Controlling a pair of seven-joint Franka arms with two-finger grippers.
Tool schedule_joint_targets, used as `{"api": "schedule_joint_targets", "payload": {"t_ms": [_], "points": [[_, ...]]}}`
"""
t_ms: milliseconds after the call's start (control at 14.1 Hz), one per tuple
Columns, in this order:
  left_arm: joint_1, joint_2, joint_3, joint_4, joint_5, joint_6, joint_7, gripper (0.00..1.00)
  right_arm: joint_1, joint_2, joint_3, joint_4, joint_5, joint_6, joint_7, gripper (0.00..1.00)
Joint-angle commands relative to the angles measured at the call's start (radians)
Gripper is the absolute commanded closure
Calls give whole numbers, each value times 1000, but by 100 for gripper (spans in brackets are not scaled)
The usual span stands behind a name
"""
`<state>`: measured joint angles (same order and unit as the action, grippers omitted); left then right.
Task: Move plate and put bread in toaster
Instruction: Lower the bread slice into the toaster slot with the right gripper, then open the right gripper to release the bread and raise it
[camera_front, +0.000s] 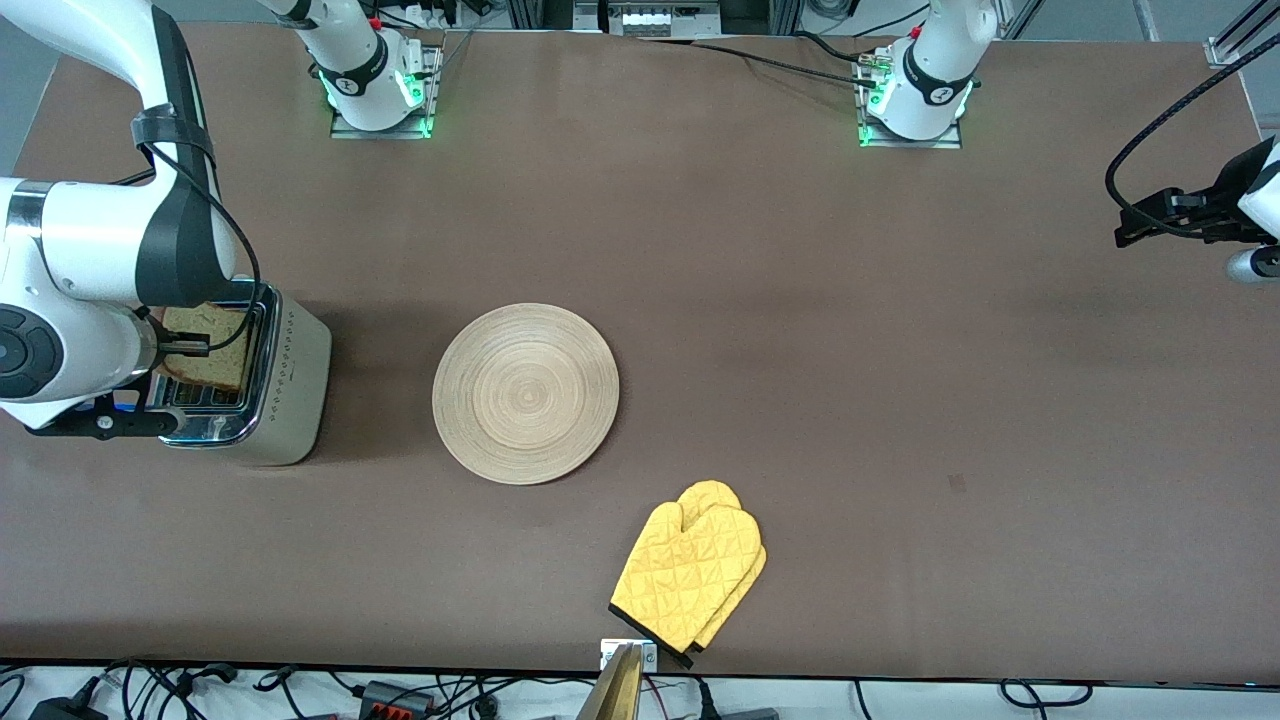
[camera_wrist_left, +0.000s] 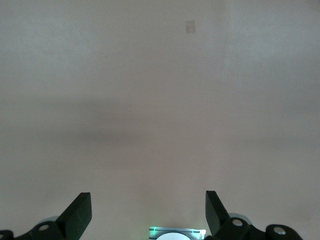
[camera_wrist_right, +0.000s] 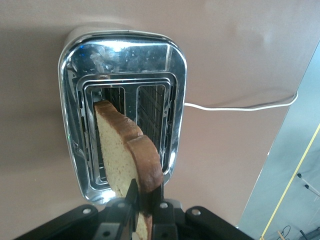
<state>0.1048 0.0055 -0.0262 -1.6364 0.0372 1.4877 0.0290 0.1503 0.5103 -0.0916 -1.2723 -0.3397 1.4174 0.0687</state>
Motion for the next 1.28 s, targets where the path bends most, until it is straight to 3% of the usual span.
{"api": "schedule_joint_targets", "payload": {"t_ms": [0,780,851,922,1205], "points": [[16,-9,-14,-3,-17,-12,23,0,2,10,3,-9,-5,31,10,100],[13,-4,-18,9,-16,-33,22,0,8,33,7,-59,48,66,62,100],[13,-4,-18,9,-16,-33,22,0,9,31,7,-59,50,67,66,43],[13,-4,-18,9,-16,-35,22,0,8,31,7,-55,71,68,94,0],[13,-4,-18,9,-16,-35,22,0,11,-32,7,-38,113,57,125,0]]}}
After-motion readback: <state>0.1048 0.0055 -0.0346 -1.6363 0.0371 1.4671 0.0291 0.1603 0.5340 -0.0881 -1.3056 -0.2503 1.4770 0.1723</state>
